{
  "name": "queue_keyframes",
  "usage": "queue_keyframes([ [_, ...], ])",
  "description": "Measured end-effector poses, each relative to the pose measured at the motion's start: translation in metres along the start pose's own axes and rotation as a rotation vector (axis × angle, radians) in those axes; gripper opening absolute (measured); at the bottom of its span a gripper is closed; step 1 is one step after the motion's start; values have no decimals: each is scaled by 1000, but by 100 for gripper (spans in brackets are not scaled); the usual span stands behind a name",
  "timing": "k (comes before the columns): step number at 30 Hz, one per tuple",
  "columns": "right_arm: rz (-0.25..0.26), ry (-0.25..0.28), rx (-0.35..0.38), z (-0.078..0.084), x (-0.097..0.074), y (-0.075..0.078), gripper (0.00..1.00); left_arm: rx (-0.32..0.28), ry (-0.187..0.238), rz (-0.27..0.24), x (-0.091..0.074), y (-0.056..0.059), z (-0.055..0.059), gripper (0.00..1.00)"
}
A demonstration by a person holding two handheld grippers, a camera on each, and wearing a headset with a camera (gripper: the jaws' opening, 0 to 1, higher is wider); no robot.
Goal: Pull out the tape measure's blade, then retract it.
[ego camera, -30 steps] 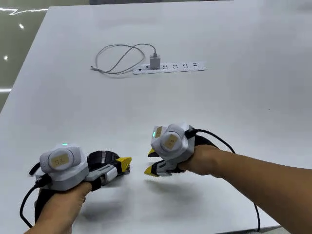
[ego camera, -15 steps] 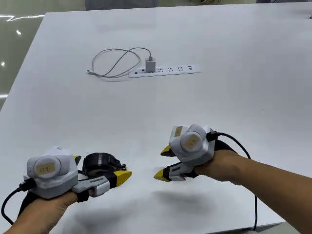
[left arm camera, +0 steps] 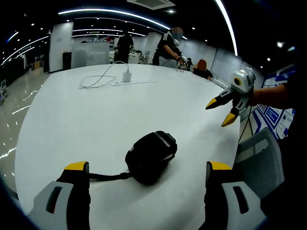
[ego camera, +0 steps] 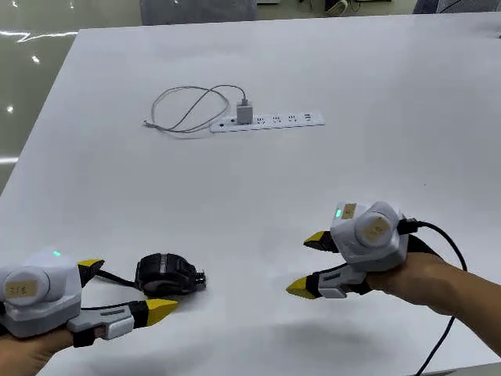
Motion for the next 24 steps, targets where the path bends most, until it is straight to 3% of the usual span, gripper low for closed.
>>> queue_keyframes([
  [2,8,-5,7,7,-7,3,52,28,-11,6,-3,0,1,99],
  [5,18,31,-35,18,-18,8,52,56,30,49,-8,3,-2,99],
  [7,18,37,-21,27,-24,11,53,80,20,44,-10,2,-2,99],
  [11,33,61,15,35,-36,17,57,76,7,49,-13,2,0,99],
  [19,74,50,33,55,-53,32,68,104,-17,54,-20,1,6,99],
  [24,100,44,42,64,-65,34,73,101,-8,39,-30,-3,7,99],
])
Point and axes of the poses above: the centre of the closed fingertips' face, and the gripper's own axes: x roughly forward along the fingers, y roughly to its right, z roughly out of its underside, the point moved 8 cm from there along -x, roughly backward along the fingers, and after that the axes turned 9 degrees about z, right-handed, at the moved point
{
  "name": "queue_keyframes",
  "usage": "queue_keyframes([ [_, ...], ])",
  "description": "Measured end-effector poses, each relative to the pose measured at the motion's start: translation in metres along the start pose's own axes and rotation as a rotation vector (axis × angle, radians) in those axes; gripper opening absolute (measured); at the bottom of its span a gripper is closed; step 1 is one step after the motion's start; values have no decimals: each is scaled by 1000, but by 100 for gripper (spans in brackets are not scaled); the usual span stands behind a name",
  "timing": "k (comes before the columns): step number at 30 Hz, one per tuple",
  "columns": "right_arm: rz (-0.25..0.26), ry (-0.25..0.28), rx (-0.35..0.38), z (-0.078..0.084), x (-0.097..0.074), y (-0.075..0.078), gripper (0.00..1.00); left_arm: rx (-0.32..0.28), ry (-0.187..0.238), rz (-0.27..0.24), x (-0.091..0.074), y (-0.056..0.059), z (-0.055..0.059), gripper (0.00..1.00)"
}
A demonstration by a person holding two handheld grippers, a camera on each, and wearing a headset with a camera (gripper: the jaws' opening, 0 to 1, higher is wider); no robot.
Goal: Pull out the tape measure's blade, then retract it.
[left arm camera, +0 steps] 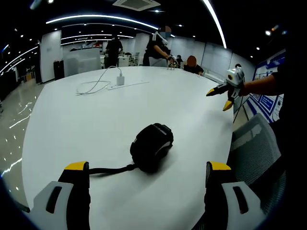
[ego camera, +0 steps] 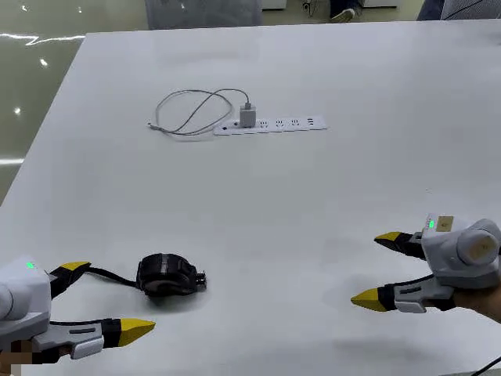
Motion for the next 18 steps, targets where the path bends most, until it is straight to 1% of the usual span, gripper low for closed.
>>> queue_keyframes([
  [1,14,-2,10,5,-2,6,75,1,-1,-6,-2,-1,1,99],
  [3,37,4,21,9,-6,8,79,3,1,-10,-4,-2,2,99],
  [5,42,5,47,15,-11,8,81,3,-6,-23,-6,-4,4,99],
  [7,49,-4,47,22,-15,10,82,11,-18,-38,-8,-7,7,99],
  [9,57,-16,40,26,-18,13,84,4,-32,-41,-9,-9,11,99],
  [13,74,-13,44,31,-25,17,89,8,-45,-45,-11,-12,13,99],
  [16,80,6,69,33,-30,18,93,8,-43,-38,-11,-12,11,99],
  [18,75,13,77,35,-32,17,97,19,-53,-33,-10,-11,11,99],
])
Point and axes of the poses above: the centre of the closed fingertips' face, and the gripper's own axes: x roughly forward along the fingers, y roughly to its right, z roughly out of its underside, the point moved 8 cm from there along -x, roughly backward along the fingers, and after that the axes turned 9 degrees about z, right-handed, at the moved point
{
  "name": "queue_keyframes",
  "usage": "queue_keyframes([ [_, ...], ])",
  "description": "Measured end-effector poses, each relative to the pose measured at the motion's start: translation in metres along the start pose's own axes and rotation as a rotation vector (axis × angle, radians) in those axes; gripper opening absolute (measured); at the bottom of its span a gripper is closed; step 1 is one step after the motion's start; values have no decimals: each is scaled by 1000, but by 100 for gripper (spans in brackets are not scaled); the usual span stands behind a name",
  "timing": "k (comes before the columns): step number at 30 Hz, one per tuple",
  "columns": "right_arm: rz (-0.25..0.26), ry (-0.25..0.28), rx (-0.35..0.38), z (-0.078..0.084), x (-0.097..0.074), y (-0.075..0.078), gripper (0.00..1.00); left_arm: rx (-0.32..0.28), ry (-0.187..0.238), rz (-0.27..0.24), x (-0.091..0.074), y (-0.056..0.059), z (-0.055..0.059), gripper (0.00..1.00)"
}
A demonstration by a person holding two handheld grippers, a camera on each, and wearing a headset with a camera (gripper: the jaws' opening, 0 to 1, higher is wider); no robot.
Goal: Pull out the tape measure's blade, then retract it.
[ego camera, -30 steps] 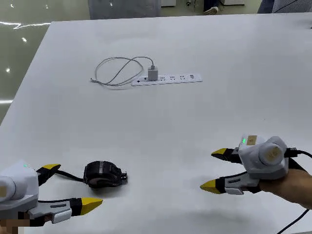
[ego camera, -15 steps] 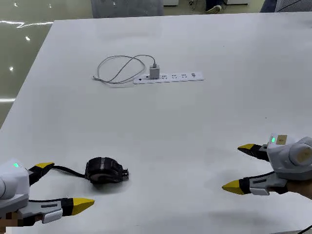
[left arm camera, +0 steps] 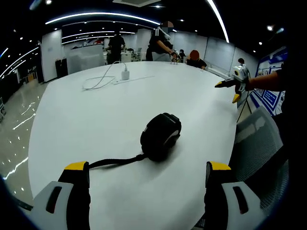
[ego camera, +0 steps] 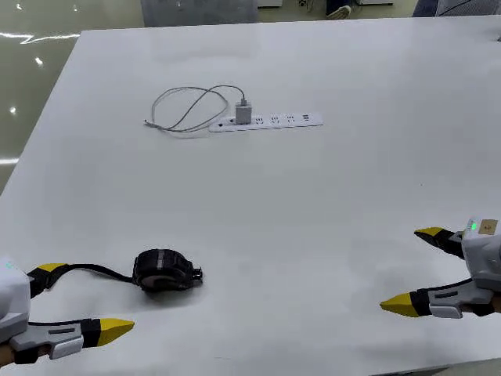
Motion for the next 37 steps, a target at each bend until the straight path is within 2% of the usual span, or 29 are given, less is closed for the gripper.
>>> queue_keyframes([
  [1,0,0,0,1,0,0,99,5,-2,2,0,0,0,99],
  [9,3,2,1,2,-2,2,99,14,-20,3,-2,0,5,99],
  [20,-14,10,-18,-3,0,-5,99,23,-17,-5,-5,-1,1,99],
  [27,-20,10,-10,-1,-2,-6,99,26,-33,-20,-8,-2,2,99],
  [37,-18,1,-19,3,-3,-5,99,28,-27,-24,-9,-2,0,99],
])
Point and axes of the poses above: the centre of the closed fingertips' face, and the gripper's own axes: x roughly forward along the fingers, y roughly to its right, z roughly out of its underside, the point moved 8 cm from there along -x, roughly backward along the fingers, and after that the axes turned 9 degrees about z, right-handed, at the moved point
